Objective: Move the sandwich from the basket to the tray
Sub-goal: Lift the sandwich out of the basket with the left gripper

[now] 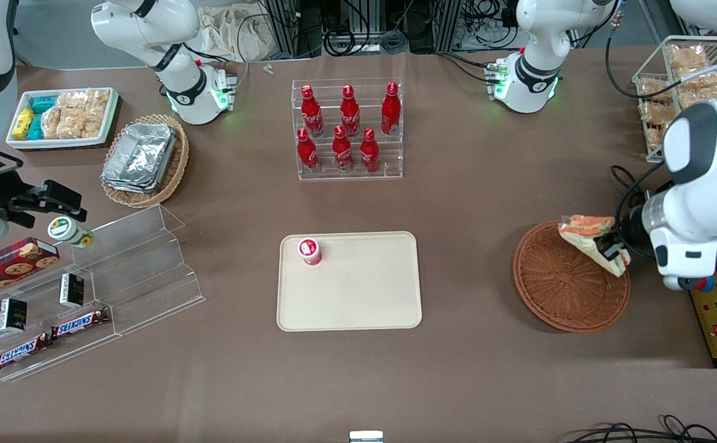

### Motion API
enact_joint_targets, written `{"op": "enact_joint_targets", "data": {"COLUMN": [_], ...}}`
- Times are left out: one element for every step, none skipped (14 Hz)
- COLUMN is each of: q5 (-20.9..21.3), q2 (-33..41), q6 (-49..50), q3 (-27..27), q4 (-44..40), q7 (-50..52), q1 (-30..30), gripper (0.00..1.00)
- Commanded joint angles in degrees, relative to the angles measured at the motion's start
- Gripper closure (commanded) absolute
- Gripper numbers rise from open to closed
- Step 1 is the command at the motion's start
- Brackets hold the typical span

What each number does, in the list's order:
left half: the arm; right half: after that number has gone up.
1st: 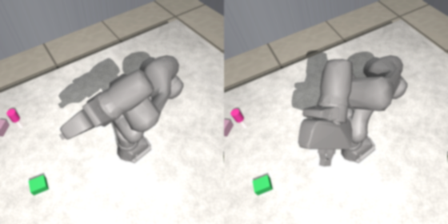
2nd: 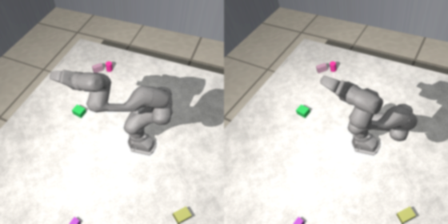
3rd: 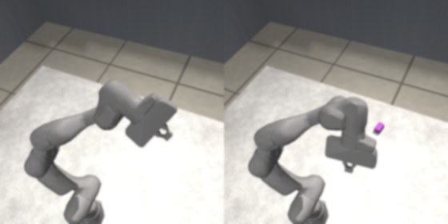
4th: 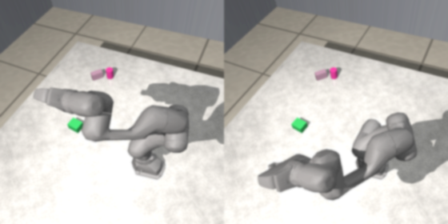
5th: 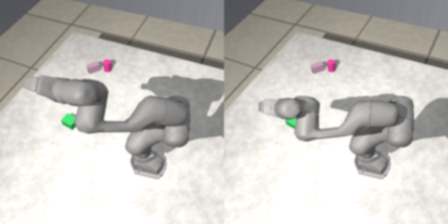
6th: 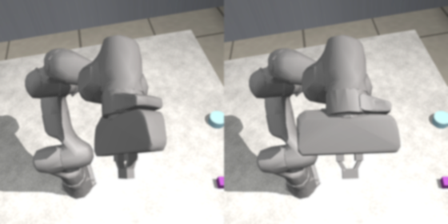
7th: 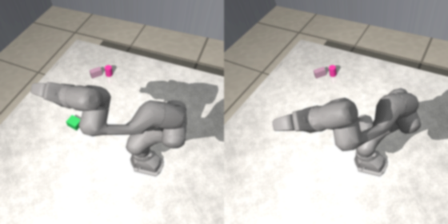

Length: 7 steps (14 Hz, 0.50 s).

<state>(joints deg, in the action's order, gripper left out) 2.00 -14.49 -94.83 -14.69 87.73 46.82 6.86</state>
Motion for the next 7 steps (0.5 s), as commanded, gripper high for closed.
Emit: {"op": "enact_joint_targets", "data": {"q5": [0.5, 1.5, 4.6, 6.2, 6.5, 6.6, 6.5], "q2": [-1.3, -1.8, -2.1, -2.2, -2.8, -3.8, -4.7], "q6": [2.6, 2.3, 2.4, 2.4, 2.1, 2.0, 2.0], "q3": [-4.7, -6.4, -8.6, -9.7, -10.7, -11.3, -11.3], "q4": [-3.1, -3.1, -3.1, -2.7, -2.8, -3.1, -3.1], "q7": [-1.9, -4.4, -6.5, -7.8, -9.5, -10.3, -10.1], "q1": [0.0, -0.1, -0.9, -1.2, -2.1, -3.6, -5.5], "gripper": [1.0, 1.0, 1.0, 1.0, 1.0, 1.0, 1.0]}}
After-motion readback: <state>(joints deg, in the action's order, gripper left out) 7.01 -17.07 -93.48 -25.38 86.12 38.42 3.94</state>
